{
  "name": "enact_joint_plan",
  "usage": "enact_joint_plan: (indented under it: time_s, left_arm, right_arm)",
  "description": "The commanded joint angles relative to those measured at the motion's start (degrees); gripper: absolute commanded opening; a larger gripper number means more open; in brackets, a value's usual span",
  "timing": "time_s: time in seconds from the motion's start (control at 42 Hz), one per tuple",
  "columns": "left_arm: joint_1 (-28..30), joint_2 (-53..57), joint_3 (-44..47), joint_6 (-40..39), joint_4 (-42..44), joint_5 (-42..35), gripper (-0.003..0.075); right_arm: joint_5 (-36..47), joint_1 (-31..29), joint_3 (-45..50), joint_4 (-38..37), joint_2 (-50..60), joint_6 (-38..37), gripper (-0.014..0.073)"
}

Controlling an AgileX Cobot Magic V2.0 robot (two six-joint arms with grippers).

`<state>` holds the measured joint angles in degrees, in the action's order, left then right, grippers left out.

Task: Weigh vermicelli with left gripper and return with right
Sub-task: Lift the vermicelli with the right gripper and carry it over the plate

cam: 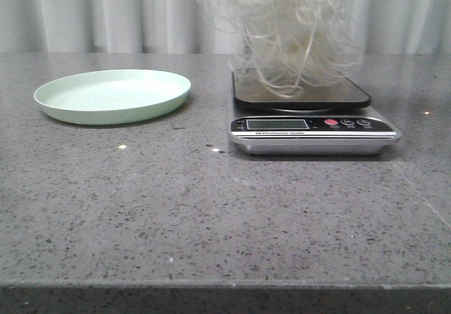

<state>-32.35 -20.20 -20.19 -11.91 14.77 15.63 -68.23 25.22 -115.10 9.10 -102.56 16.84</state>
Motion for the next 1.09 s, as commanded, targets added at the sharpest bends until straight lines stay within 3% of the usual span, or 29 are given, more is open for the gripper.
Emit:
enact_joint_plan:
  time_s: [0.0,0.285,0.666,1.07]
  left_arm:
    - [0.1,-0.2,-1.6,-0.5,0.3,-4.8,0.0136]
    - [0.1,-0.2,-1.6,-0.5,0.3,-4.8,0.0136]
    - [0.1,-0.2,-1.6,-0.5,0.3,-5.3,0.0136]
    - [0.1,-0.2,-1.6,-0.5,0.3,-5.3,0.0136]
  right_arm:
    - [2.8,-0.3,-4.4,2.1,3.2,0.1,0.0151]
    - [11.9,0.8,-6.1,14.2,2.8,0.1,0.0151]
    - [26.7,9.3,-6.1,14.8,-3.5,0.1,0.0151]
    - [24.5,11.6,-6.1,14.7,-13.1,0.1,0.0151]
